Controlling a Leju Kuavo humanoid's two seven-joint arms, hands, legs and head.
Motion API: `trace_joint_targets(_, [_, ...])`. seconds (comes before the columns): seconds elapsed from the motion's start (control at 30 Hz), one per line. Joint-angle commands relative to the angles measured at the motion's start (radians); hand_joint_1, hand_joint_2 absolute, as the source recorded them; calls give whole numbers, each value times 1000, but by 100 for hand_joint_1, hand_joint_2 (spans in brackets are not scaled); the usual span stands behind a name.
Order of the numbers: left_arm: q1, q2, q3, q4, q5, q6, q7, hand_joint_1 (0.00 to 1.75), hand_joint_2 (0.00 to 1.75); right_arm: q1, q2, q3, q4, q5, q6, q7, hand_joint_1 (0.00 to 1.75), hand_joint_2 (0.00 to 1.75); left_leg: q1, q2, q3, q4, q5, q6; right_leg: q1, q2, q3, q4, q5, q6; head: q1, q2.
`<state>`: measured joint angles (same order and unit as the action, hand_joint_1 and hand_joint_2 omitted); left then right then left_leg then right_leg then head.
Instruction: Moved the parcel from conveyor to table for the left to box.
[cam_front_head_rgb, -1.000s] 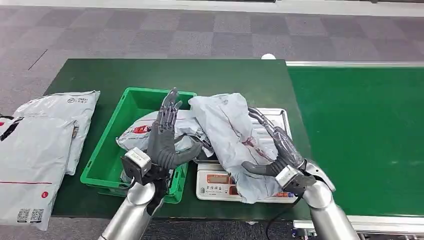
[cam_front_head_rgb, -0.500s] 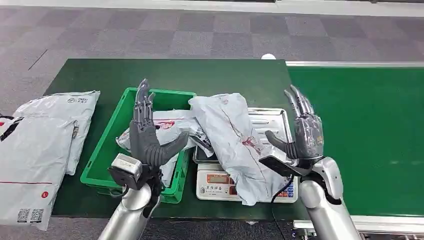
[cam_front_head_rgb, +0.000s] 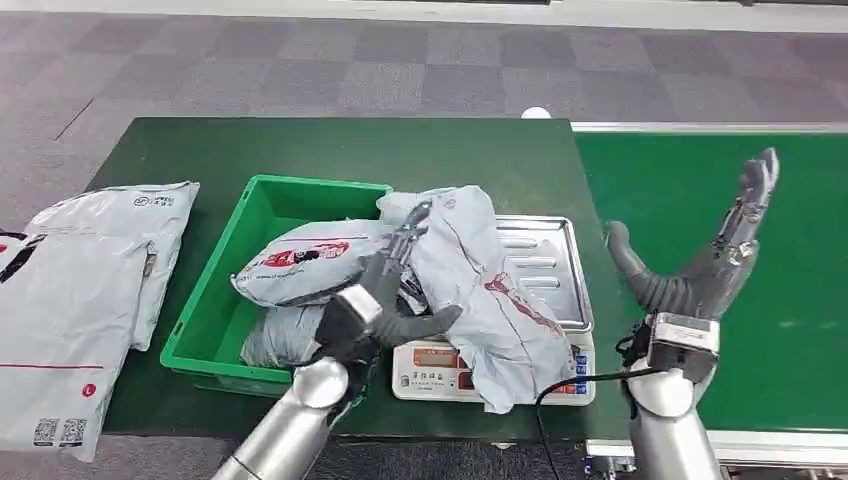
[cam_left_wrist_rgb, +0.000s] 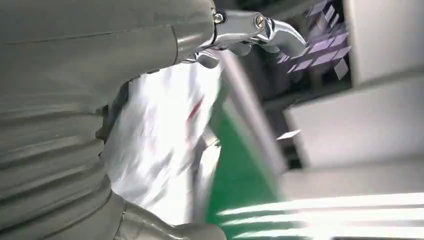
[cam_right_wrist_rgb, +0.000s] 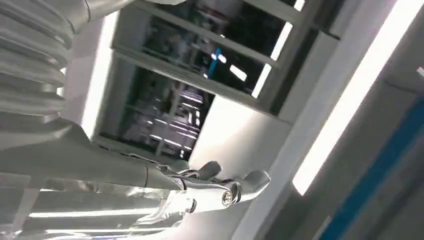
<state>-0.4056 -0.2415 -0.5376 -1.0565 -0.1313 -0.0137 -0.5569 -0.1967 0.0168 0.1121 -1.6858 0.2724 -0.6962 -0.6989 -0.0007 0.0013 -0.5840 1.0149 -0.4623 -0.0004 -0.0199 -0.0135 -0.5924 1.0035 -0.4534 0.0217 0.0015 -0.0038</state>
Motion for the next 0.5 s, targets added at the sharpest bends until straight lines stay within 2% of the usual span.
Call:
trace_joint_targets(0.03, [-137,-2,-184,287,-109,-15,71,0,175,10,36,-61,-88,7,-2,1,0,175,1,-2,1,-2,1,-1,1,-1,2,-2,1,-2,0,0])
trace_joint_targets(0.17, [-161,-28,-241,385,-202,-50,130,0,175,9,31,-41,-83,8,-2,1,0,175,1,-2,2,-2,1,-1,2,-1,2,-3,1,-2,0,0])
trace_joint_targets(0.33, [-169,-76,-245,486,-249,-50,150,0,175,25,33,-23,-93,26,-2,1,0,175,1,-1,2,-2,1,0,1,-1,3,-2,0,-1,0,0])
trace_joint_targets(0.5, [-201,-90,-256,569,-334,27,248,0,175,29,34,-26,-72,34,21,1,0,175,1,0,2,-2,0,-1,1,0,3,-2,1,-1,0,0])
